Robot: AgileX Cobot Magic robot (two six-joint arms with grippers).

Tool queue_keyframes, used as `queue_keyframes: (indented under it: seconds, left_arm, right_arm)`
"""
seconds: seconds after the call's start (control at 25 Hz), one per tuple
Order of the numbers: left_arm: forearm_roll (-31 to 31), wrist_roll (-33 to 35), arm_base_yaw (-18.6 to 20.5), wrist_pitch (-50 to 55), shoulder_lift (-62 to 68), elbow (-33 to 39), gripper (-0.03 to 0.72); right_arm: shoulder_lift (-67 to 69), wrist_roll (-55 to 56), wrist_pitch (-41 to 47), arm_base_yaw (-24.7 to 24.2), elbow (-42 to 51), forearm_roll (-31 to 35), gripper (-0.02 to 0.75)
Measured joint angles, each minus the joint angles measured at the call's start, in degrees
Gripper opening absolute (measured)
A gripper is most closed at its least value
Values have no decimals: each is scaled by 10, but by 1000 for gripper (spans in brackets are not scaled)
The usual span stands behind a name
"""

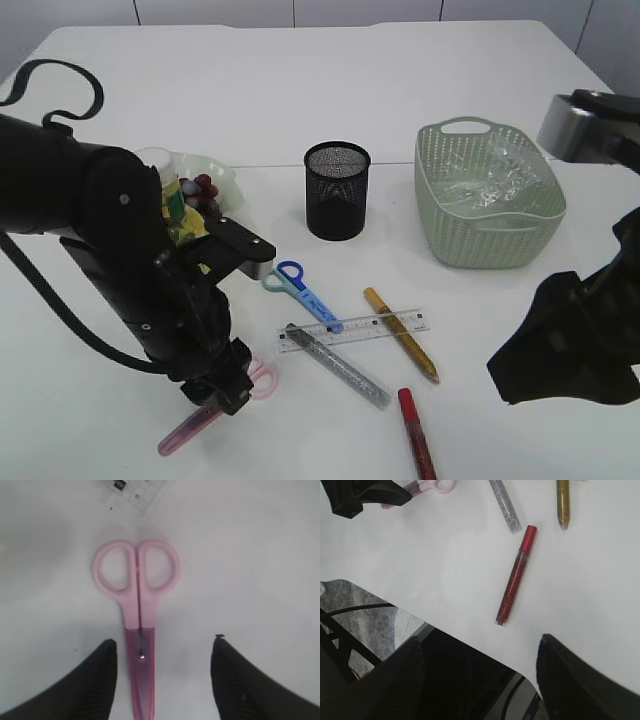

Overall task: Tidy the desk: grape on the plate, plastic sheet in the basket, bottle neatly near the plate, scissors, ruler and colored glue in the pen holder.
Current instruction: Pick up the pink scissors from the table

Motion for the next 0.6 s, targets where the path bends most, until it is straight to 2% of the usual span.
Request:
queue_keyframes:
  seconds: [0.6]
  left_arm:
    - [7,0,-1,-57,35,0,426]
  right_arm:
    - [0,0,0,0,0,-6,516]
